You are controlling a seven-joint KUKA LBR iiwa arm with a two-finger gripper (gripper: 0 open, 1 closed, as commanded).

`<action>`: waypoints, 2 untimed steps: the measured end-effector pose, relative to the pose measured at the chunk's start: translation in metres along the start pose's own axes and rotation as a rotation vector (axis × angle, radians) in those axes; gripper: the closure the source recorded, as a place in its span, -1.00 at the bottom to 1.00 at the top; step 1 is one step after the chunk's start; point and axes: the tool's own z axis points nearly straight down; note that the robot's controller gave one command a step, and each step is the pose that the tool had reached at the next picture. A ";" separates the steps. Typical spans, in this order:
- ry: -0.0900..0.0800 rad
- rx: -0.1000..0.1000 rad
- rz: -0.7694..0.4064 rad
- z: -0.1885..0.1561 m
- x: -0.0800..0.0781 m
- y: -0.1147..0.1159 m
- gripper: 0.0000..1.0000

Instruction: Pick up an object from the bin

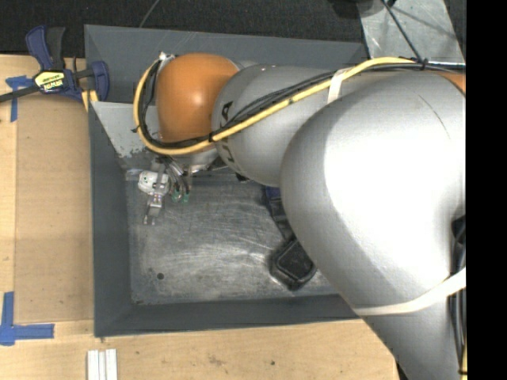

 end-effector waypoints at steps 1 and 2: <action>0.001 -0.002 0.158 0.000 0.004 0.008 -1.00; -0.017 -0.006 0.161 -0.003 -0.002 0.007 1.00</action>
Offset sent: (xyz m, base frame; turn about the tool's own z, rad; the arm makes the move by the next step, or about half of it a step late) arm -0.0022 0.0062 -0.0030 0.1634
